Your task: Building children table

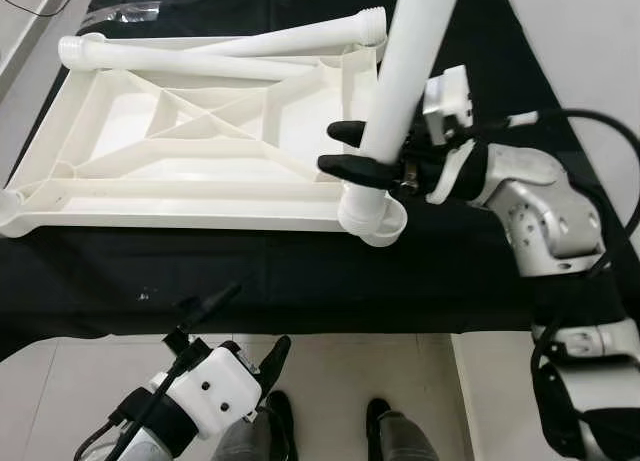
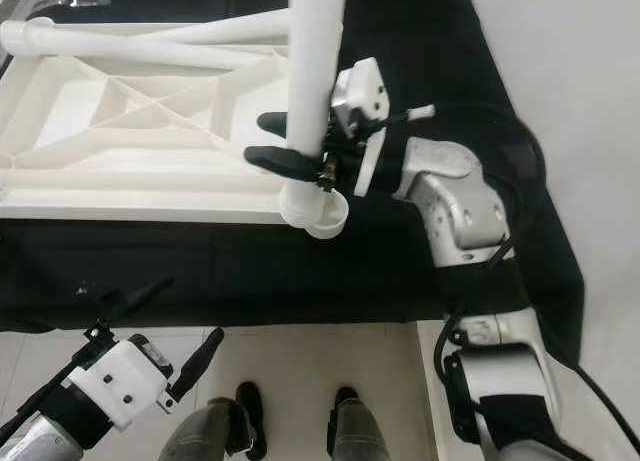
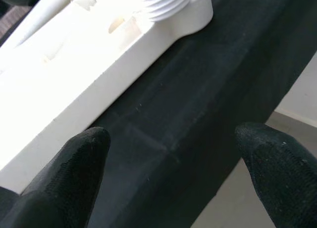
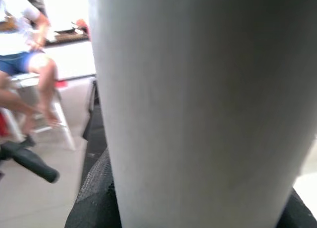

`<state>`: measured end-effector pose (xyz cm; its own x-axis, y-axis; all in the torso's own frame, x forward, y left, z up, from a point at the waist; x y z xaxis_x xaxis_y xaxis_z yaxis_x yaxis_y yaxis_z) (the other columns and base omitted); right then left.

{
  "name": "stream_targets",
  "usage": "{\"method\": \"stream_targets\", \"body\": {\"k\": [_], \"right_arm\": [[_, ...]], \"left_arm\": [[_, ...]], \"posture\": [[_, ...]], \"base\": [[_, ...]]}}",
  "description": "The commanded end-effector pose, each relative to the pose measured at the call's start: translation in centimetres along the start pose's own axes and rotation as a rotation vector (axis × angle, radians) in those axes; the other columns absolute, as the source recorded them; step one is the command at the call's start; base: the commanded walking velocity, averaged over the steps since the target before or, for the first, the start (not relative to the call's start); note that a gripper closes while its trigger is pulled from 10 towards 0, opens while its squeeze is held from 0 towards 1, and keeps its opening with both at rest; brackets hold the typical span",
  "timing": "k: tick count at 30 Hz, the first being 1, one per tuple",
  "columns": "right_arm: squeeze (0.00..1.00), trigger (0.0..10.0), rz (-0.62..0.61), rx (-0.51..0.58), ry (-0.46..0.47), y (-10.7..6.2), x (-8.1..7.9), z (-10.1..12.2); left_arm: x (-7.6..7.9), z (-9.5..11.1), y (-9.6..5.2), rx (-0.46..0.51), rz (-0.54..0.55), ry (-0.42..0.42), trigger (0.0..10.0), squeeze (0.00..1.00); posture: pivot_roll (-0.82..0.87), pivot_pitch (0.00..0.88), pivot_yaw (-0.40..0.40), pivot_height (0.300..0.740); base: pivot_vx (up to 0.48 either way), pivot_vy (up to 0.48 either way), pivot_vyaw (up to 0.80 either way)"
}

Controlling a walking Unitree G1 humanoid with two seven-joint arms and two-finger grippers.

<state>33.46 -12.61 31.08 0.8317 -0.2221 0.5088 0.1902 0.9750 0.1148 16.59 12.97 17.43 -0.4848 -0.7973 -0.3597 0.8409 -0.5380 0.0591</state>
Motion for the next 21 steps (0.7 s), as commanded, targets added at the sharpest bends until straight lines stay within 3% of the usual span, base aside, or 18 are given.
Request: {"method": "stream_targets", "body": {"k": [1, 8, 16, 21], "right_arm": [[0.00, 10.0, 0.055, 0.049, 0.054, -0.7, 0.1, -0.2], [0.00, 10.0, 0.127, 0.069, 0.044, -2.0, 1.0, -0.4], [0.00, 10.0, 0.046, 0.026, -0.059, -3.3, 2.7, -0.1], [0.00, 10.0, 0.058, 0.001, -0.086, -3.7, 2.9, 0.1]], "left_arm": [[0.2, 0.3, -0.5, -0.011, -0.013, 0.002, 10.0, 0.00], [0.2, 0.6, -1.3, -0.030, -0.024, -0.002, 10.0, 0.00], [0.2, 0.8, -2.0, -0.051, -0.036, -0.003, 10.0, 0.00], [0.2, 0.9, -2.1, -0.055, -0.038, -0.004, 10.0, 0.00]], "posture": [[0.03, 0.395, 0.052, 0.740], [0.06, 0.416, 0.073, 0.740], [0.08, 0.428, 0.092, 0.740], [0.08, 0.428, 0.094, 0.740]], "base": [[0.000, 0.000, 0.00], [0.000, 0.000, 0.00], [0.000, 0.000, 0.00], [0.000, 0.000, 0.00]]}}
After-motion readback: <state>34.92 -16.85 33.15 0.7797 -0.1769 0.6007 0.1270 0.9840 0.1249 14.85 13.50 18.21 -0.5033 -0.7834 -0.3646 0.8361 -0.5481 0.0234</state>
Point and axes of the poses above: a point about 5 cm out from each wrist's last joint towards the gripper, its own y axis pointing out of the wrist towards the gripper, its own z axis along the axis of the wrist's last joint, x = y × z, the point moved 1 cm from there along y, pointing out of the wrist towards the gripper, and after that the axes turned 15 degrees about -y, right-handed, at the moved point
